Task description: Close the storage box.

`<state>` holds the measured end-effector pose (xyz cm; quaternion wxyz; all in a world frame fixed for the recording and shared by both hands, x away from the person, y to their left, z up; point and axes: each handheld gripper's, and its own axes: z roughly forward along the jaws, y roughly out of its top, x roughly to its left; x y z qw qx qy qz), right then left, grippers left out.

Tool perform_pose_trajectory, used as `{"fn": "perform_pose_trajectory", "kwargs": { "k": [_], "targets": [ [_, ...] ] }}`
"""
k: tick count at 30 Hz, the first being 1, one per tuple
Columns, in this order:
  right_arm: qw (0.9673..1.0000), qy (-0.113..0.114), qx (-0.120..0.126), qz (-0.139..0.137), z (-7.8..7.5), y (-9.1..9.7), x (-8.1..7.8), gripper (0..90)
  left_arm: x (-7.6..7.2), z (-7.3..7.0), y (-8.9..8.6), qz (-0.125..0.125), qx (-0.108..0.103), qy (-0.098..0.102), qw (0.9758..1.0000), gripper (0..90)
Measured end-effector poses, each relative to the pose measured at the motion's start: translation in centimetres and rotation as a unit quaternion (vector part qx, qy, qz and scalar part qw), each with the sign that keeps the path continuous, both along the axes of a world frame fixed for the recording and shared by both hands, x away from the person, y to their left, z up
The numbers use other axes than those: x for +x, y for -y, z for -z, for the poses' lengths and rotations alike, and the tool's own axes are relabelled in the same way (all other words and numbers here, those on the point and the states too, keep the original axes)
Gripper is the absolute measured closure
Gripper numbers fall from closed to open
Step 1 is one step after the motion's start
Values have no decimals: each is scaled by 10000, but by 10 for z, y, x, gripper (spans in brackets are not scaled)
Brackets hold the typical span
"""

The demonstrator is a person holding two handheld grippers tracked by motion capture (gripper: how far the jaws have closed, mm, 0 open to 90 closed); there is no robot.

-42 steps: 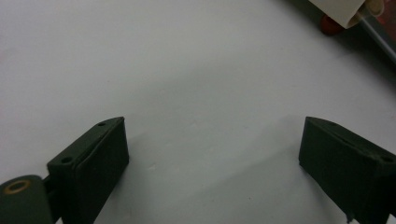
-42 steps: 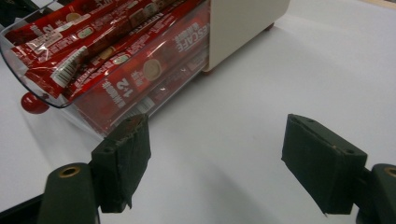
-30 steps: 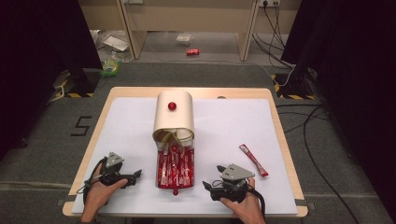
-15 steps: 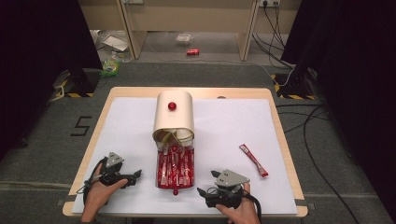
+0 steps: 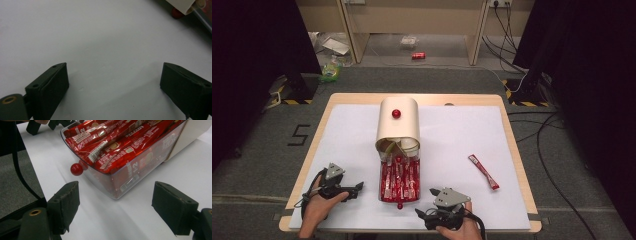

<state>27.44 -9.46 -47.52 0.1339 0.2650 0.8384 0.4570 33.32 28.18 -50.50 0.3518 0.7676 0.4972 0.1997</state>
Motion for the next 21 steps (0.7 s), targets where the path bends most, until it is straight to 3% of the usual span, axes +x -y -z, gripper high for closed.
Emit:
{"fn": "perform_pose_trajectory", "kwargs": {
  "k": [21],
  "targets": [
    [9998, 169, -107, 69, 7, -15, 5, 233, 0, 0, 0, 1, 2, 3, 10000, 75]
  ]
}}
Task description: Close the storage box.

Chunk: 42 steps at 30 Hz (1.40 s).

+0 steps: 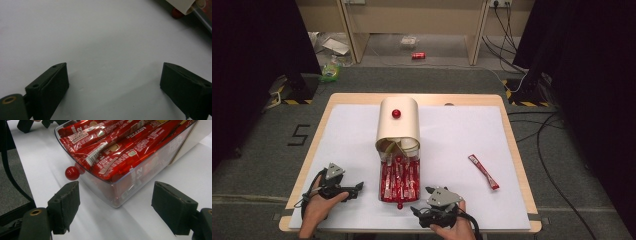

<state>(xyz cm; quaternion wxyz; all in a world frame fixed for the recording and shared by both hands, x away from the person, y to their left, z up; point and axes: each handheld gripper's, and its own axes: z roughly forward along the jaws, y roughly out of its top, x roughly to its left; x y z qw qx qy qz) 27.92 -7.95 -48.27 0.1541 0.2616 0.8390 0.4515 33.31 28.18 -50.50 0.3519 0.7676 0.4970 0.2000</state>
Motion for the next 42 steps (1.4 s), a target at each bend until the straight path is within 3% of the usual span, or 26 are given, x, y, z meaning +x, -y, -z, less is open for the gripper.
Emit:
{"fn": "perform_pose_trajectory", "kwargs": {
  "k": [15, 24, 42],
  "targets": [
    [9999, 79, -128, 81, 3, -4, 8, 241, 0, 0, 0, -1, 5, 0, 10000, 74],
    [9991, 353, -236, -7, 2, -13, 7, 249, 0, 0, 0, 5, 21, 1, 10000, 74],
    [9989, 427, 54, 185, 1, -15, 19, 260, 0, 0, 0, 4, 21, 1, 10000, 74]
  ]
}}
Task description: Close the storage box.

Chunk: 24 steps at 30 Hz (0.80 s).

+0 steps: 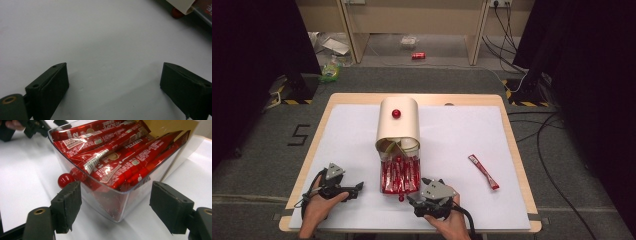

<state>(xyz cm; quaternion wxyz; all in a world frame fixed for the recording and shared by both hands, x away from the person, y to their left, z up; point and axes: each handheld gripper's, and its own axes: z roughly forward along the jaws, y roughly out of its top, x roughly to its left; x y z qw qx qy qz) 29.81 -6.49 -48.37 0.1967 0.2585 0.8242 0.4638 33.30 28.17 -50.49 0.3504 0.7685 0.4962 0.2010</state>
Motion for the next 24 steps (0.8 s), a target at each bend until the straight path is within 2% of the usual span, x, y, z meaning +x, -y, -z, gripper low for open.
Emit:
{"fn": "perform_pose_trajectory", "kwargs": {
  "k": [13, 24],
  "targets": [
    [9994, -89, 258, 225, 3, 0, 13, 256, 0, 0, 0, -4, -15, 0, 10000, 75],
    [9989, -56, 296, 364, 5, -3, 24, 240, 0, 0, 0, -3, -15, 0, 10000, 75]
  ]
}}
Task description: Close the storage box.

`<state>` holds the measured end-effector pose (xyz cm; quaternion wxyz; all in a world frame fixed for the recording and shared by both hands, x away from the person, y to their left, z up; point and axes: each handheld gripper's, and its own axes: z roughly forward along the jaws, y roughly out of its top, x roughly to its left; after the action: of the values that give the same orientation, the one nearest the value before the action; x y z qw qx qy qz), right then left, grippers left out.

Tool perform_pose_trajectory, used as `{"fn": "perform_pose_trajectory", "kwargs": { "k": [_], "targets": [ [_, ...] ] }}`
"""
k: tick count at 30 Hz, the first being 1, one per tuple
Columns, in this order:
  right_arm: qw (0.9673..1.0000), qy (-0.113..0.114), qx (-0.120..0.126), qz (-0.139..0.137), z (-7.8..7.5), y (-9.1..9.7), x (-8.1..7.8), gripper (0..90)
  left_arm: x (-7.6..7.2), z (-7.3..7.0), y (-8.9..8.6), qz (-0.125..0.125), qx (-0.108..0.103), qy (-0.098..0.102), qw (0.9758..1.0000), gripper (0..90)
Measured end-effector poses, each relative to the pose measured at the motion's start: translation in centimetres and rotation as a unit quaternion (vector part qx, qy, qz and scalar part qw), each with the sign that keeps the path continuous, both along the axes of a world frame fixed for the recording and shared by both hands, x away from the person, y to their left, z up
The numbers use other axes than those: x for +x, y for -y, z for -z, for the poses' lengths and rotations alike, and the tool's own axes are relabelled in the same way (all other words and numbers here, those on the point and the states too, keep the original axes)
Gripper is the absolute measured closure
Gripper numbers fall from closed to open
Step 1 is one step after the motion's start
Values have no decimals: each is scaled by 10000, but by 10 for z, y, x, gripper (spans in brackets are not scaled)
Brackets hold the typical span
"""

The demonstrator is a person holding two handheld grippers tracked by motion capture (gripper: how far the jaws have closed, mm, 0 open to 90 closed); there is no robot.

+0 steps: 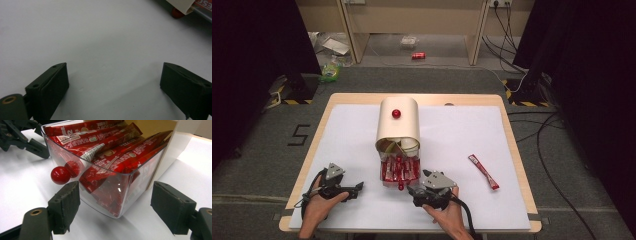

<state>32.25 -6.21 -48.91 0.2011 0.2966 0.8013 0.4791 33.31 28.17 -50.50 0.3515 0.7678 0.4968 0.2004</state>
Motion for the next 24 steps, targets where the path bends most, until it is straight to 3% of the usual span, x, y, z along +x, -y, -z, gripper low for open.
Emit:
{"fn": "perform_pose_trajectory", "kwargs": {
  "k": [8, 24],
  "targets": [
    [9999, 92, -12, 66, 1, -2, 7, 228, 0, 0, 0, 4, 10, 2, 10000, 75],
    [9997, 61, 89, 221, 3, -7, 23, 214, 0, 0, 0, 0, 0, 1, 10000, 75]
  ]
}}
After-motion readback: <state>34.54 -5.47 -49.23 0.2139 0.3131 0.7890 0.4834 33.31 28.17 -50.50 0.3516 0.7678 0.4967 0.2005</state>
